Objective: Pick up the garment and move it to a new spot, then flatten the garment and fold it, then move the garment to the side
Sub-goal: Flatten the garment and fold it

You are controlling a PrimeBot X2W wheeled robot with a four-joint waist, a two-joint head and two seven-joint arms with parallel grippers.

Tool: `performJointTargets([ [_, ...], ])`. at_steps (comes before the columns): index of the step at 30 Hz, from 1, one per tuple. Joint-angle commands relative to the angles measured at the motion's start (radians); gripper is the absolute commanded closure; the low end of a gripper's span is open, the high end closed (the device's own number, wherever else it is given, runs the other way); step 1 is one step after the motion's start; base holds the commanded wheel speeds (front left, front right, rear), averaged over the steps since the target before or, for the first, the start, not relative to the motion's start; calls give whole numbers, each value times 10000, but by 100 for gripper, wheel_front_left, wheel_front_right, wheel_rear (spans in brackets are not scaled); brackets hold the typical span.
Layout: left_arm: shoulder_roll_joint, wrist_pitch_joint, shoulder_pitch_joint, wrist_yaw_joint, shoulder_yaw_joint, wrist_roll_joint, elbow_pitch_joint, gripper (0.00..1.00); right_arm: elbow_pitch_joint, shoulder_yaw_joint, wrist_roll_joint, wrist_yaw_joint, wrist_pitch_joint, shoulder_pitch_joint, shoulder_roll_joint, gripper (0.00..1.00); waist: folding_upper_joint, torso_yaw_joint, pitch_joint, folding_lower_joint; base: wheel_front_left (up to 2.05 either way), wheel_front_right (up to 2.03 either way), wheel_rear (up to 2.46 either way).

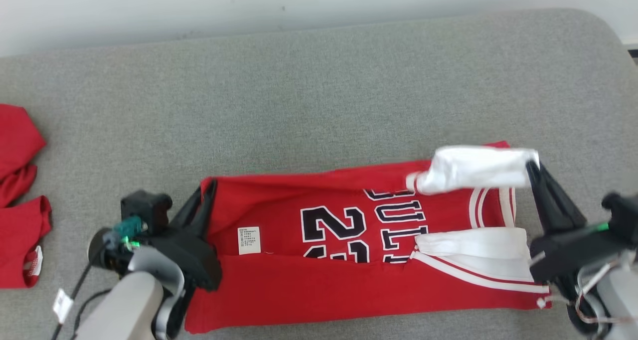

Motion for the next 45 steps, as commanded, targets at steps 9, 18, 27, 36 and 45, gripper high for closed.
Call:
performJointTargets([
  [9, -202, -662, 1290, 391, 32, 128, -584, 100, -512, -1195, -238, -25, -6, 1788, 486, 100, 1, 142, -380, 1, 0, 0, 0],
  [18, -412, -874, 2105, 554, 432, 285, -1154, 0, -554, -1609, -227, -25, -7, 2460, 801, 0, 1, 348, -590, 1, 0, 0, 0],
  [27, -667, -885, 3317, 718, 2285, 1210, -2591, 0, -456, -1942, -159, -25, 35, 2665, 645, 0, 1, 446, -984, 1, 0, 0, 0],
  [36, -1422, -874, 4447, 487, 4401, 2998, -3506, 0, 1016, -1919, -411, -25, 956, 2102, 639, 0, 1, 782, -1131, 1, 0, 0, 0],
  [45, -2118, -871, 5140, -19, 5430, 4211, -3712, 0, 2391, -1680, -564, -25, 1586, 1456, 742, 0, 1, 1173, -1019, 1, 0, 0, 0],
])
